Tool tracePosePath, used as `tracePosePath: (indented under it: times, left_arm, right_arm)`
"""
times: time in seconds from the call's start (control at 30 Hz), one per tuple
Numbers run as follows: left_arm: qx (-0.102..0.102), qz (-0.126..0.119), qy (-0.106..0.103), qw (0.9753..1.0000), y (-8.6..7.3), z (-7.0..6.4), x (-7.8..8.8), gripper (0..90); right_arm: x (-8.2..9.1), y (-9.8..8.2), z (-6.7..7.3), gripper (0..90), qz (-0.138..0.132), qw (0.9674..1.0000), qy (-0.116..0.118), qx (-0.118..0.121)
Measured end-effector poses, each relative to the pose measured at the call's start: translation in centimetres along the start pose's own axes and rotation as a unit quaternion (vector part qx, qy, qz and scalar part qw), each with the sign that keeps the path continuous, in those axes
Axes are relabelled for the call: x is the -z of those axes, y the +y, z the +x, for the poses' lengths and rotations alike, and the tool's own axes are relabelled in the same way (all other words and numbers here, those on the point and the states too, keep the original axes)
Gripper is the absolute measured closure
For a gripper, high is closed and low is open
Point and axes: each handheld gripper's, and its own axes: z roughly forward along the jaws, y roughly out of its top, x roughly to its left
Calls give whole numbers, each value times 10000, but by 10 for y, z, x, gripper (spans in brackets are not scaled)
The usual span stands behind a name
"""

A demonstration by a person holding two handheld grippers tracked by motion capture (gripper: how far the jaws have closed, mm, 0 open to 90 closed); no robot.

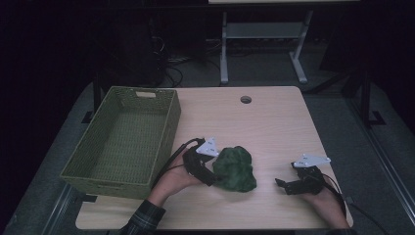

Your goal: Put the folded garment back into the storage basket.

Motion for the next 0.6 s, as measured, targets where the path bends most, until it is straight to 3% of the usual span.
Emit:
tracePosePath:
  times: [0.13,0.33,0.6]
  left_arm:
    - [-159,242,-101,9995,0,3,-16,140]
    - [-238,473,-232,9983,-4,4,-39,133]
    - [-172,652,-251,9974,-15,6,-57,125]
  right_arm:
    - [0,0,0,90,-7,10000,-1,-7]
    - [0,0,0,94,-9,10000,-17,-22]
    - [0,0,0,95,-2,10000,-30,-28]
